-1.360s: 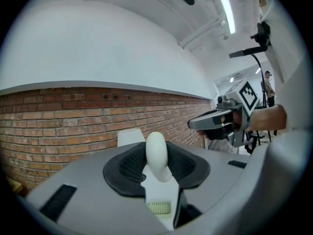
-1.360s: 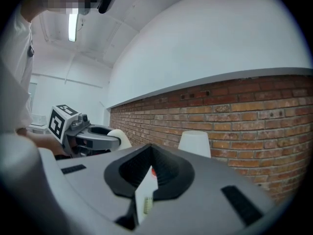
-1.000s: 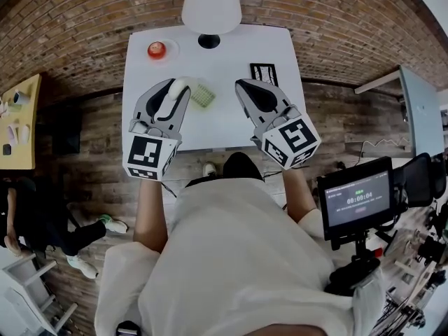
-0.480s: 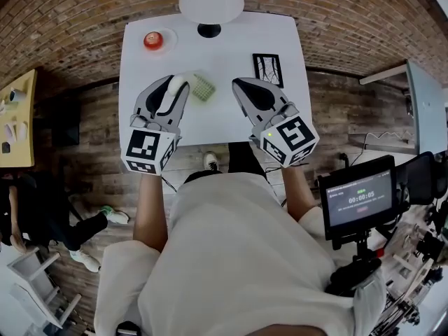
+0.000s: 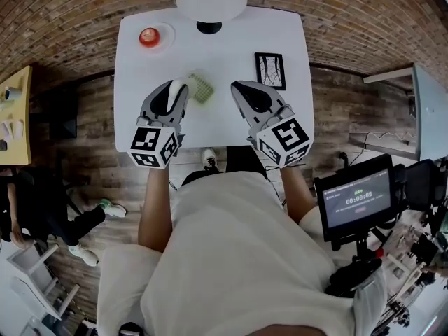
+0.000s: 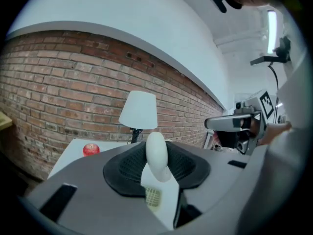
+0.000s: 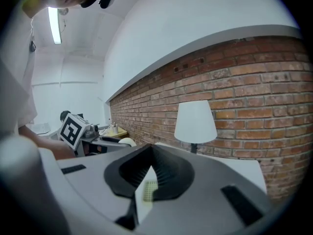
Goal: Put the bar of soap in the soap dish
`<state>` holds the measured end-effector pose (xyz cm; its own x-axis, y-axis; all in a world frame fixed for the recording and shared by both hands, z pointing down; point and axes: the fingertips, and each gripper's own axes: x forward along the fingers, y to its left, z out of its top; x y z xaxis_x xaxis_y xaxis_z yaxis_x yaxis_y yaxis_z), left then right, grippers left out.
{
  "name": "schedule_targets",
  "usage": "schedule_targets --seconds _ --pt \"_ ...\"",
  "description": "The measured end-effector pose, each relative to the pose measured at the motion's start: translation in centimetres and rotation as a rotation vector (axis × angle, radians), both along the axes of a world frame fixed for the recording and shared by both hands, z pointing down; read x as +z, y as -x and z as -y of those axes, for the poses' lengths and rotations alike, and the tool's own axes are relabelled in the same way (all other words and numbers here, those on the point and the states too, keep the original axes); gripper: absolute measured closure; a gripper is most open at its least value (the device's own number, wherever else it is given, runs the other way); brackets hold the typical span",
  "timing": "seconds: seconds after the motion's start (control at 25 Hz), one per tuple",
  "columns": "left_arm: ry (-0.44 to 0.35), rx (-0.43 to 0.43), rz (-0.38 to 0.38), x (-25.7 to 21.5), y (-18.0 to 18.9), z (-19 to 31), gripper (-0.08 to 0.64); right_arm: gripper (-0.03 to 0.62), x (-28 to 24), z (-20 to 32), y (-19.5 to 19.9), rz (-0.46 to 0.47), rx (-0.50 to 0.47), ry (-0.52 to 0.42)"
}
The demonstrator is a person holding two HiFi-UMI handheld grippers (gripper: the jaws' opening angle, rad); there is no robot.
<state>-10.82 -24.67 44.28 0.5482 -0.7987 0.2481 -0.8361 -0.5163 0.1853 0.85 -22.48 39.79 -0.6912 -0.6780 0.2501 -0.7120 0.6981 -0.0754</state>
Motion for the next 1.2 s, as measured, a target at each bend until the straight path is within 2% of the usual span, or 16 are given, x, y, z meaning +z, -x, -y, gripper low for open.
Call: schedule_targets --seconds 0.12,0.36,0.48,0.76,1.04,1.2 --pt "0.053 -0.042 -0.035 2.4 0.2 0.5 0.434 0.589 1.2 0.9 0.1 -0.02 -0.019 0.032" --pt "0.133 -0.077 -0.05 6.5 -0.5 3.1 0.434 0.589 4.5 3.8 -0.4 -0.053 -0.056 0.097" --pt "0.169 -0.089 -0.083 7.8 -0.7 4.3 0.434 0.589 6.0 5.0 -0.1 -0.058 -0.067 0.127" --pt "0.26 -0.151 -0.187 10.2 0.2 3.5 0.434 0.589 7.3 4.7 0.3 -0.06 -0.078 0.183" --pt "0.343 -0.159 -0.235 13.0 -0.5 2.7 0.434 0.589 8.7 4.3 0.1 -0.072 -0.082 0.216" --pt "0.371 -0.129 -0.225 14.1 -0.7 2.8 0.434 0.589 9.3 4.2 0.7 -0.082 -0.086 0.239"
